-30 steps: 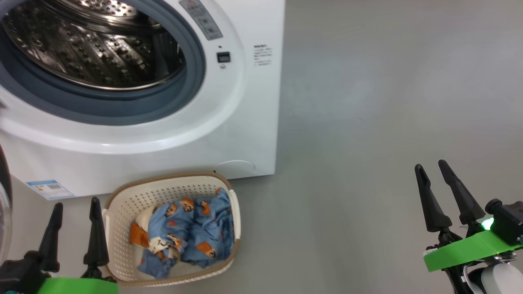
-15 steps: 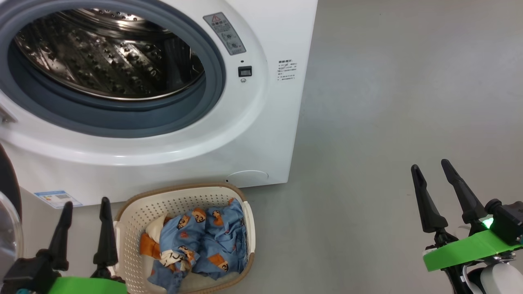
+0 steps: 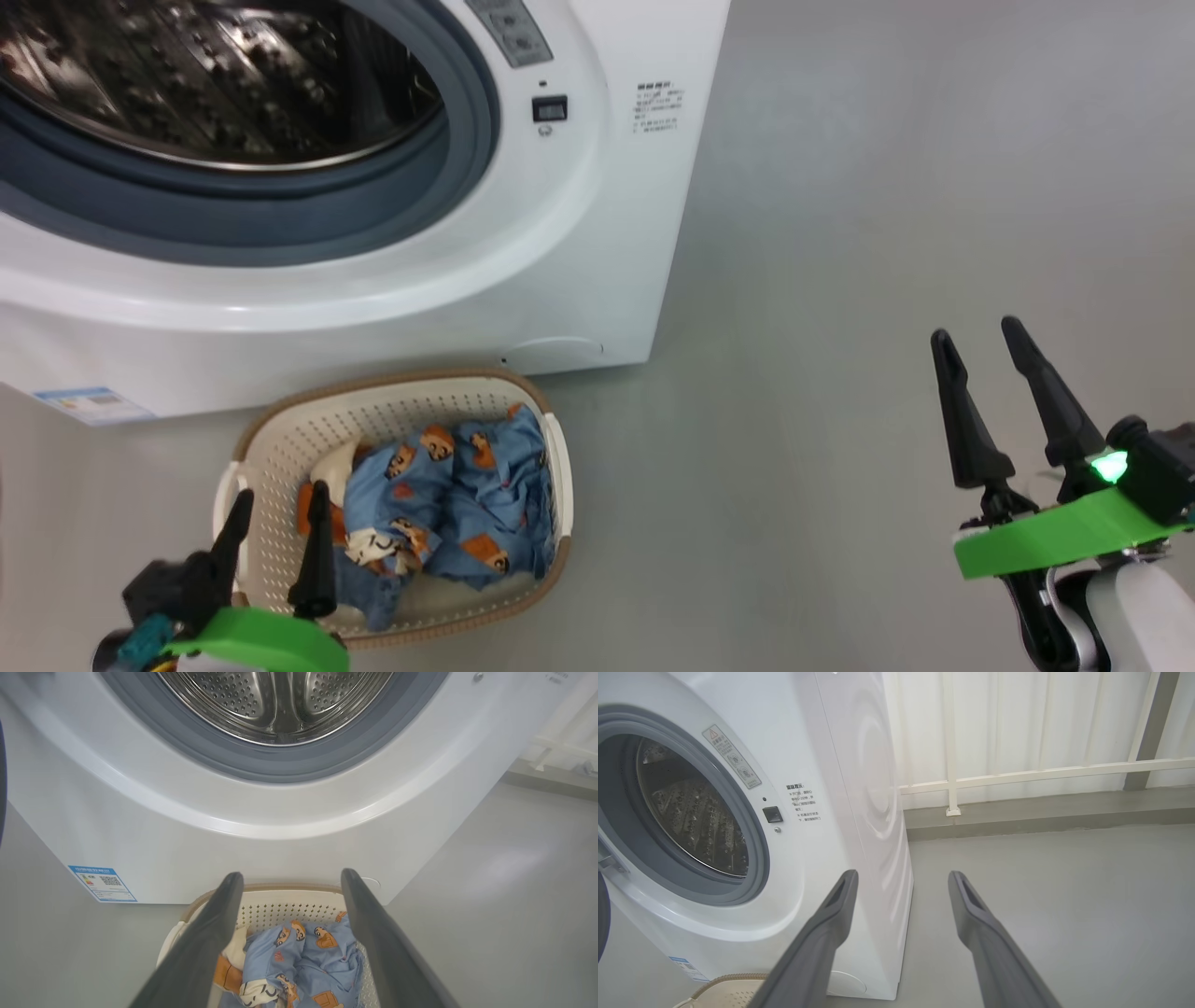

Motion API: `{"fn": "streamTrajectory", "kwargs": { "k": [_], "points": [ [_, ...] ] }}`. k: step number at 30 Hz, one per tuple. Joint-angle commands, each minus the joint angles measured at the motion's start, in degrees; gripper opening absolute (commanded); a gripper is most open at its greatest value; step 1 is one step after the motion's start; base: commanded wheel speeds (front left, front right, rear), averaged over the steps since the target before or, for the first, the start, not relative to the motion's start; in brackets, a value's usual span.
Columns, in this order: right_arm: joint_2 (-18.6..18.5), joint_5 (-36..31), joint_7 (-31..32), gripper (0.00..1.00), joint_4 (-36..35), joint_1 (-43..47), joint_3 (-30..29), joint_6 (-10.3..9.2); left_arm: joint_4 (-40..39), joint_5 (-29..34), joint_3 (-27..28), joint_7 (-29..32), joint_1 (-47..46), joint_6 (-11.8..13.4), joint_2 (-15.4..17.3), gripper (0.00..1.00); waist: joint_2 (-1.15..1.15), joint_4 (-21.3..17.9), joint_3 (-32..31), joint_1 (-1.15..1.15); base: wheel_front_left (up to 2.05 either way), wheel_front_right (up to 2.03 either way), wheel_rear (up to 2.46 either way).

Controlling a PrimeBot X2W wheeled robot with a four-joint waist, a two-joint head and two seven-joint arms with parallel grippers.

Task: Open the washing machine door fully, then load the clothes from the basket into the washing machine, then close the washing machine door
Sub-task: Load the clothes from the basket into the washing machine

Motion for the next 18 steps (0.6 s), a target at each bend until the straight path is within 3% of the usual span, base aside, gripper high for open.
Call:
{"fn": "streamTrajectory", "kwargs": {
  "k": [1,13,18],
  "points": [
    [-0.53,-0.33,-0.52,1.00,-1.81,-2.01,0.81,0.42,1.88,0.31,1.05,-0.38,-3.40,0.06,1.09,1.00,0.00,-0.83,3.98,0.00,0.00,0.00,0.00],
    [2.43,-1.15,-0.52,1.00,-2.92,-8.78,1.66,0.42,28.80,1.57,-3.01,-0.16,-21.98,0.10,1.39,1.00,0.00,-3.59,16.50,0.00,0.00,0.00,0.00],
    [3.19,-1.18,-0.52,1.00,-3.18,-10.37,2.17,0.42,35.88,1.86,-3.42,0.55,-27.01,0.42,2.32,1.00,0.00,-4.78,19.30,0.00,0.00,0.00,0.00]
  ]
}}
